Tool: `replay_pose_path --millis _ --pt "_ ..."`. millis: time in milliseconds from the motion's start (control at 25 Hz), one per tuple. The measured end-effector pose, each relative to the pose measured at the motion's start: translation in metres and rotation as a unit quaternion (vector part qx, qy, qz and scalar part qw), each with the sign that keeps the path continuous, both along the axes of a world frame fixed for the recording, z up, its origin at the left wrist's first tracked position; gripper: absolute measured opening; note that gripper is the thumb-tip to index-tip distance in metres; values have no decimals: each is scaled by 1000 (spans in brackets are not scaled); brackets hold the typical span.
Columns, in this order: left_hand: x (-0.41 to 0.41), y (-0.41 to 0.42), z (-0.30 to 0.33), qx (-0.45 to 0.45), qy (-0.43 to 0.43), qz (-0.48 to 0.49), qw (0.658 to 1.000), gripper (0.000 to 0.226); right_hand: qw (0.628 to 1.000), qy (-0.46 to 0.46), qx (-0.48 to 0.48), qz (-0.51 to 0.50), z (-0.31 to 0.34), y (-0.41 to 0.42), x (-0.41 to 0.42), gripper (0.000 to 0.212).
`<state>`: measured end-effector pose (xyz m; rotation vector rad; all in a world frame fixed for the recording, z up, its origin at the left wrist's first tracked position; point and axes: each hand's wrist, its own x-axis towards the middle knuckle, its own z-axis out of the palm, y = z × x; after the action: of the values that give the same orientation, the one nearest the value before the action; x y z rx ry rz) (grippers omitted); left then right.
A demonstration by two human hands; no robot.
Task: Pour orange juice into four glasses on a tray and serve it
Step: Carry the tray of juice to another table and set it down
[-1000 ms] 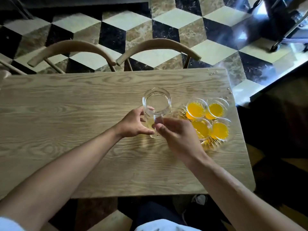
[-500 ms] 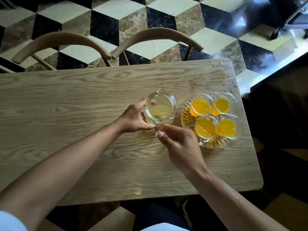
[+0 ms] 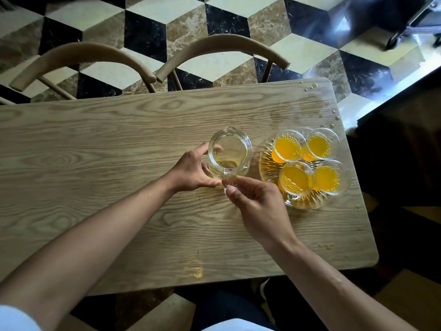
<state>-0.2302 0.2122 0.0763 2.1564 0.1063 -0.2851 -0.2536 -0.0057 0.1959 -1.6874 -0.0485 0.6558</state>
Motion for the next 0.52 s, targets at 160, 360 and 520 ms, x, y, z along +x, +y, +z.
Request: replay_pose_path --millis 160,360,520 --pt "1 5 -2 4 10 -7 1000 87 1000 8 -1 1 1 2 0 25" --pt "-7 8 -5 6 6 -7 1000 86 1000 9 -21 9 0 5 -3 19" --pt "-11 6 -4 -12 14 -1 1000 84 999 1 -42 11 -2 7 -5 18"
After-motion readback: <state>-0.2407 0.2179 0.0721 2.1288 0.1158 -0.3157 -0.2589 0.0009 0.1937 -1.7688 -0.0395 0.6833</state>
